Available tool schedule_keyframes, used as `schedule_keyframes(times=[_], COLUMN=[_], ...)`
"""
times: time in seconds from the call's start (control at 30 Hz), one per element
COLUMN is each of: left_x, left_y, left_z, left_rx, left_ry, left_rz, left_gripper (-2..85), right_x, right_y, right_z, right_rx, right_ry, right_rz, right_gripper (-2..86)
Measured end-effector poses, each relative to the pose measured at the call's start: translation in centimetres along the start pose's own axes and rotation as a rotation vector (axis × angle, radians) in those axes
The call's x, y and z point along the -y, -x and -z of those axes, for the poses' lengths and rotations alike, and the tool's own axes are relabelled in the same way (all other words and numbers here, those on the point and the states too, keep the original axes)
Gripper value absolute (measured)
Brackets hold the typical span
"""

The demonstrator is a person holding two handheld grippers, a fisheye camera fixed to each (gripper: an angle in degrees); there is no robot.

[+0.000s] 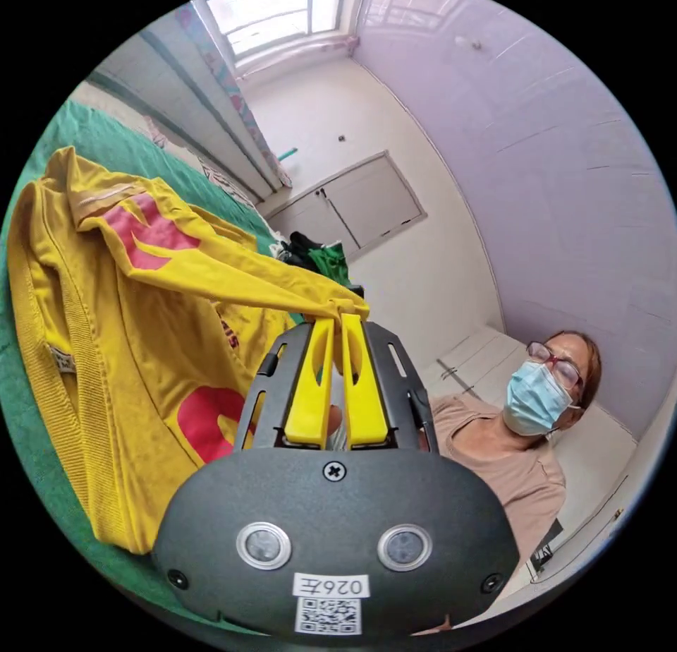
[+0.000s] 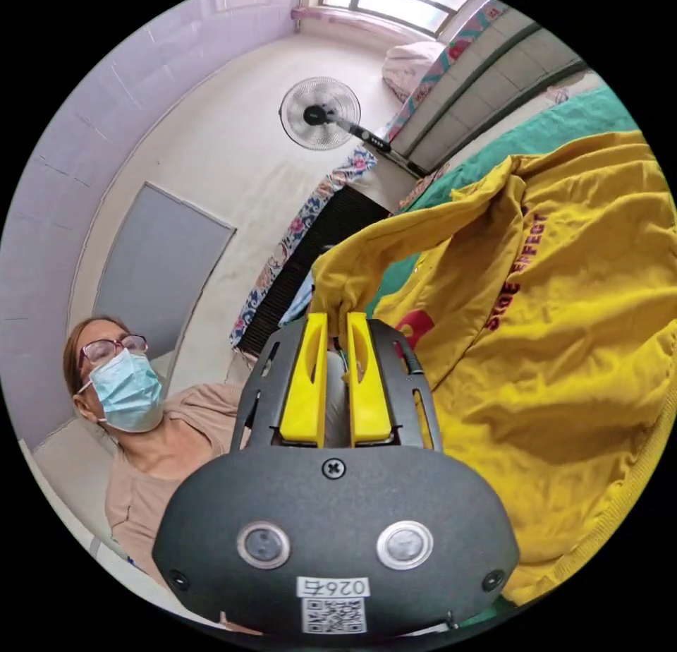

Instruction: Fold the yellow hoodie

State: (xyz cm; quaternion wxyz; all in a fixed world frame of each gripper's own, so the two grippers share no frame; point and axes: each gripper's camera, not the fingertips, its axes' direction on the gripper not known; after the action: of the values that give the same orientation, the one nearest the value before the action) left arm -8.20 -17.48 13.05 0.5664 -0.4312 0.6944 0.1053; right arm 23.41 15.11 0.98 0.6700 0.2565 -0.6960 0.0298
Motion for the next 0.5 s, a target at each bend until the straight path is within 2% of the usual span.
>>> schedule_keyframes(times=[0.07,0.17,0.3,0.4,0.5], left_x=[1.5,2.7,3.3,3.5,4.0], left_y=[-1.9,-3.3,-3.3,-2.5,-2.3], left_z=[-0.4,0.2,3.1,4.2,3.7], left_rx=[0.113,0.210,0.310,0.367,0.407], left_ry=[0.167,0.257,0.174,0.126,0.127], left_rz=[-0.043,-0.050,0.022,0.109,0.162], left_gripper=[5.4,9.4,10.0,11.2,13.2], right_x=[0.9,1.4,1.8,2.5,3.4], right_y=[-0.4,-1.9,-3.7,-3.4,-2.7], right_z=[-2.3,-5.3,-9.0,-9.9,-9.4], right_rx=[-0.099,-0.186,-0.187,-0.213,-0.321], right_ry=[0.165,0.329,0.474,0.491,0.477], right_rz=[0.006,-0.025,-0.057,-0.036,-0.019], right_gripper=[3.4,4.1,5.9,6.8,7.3])
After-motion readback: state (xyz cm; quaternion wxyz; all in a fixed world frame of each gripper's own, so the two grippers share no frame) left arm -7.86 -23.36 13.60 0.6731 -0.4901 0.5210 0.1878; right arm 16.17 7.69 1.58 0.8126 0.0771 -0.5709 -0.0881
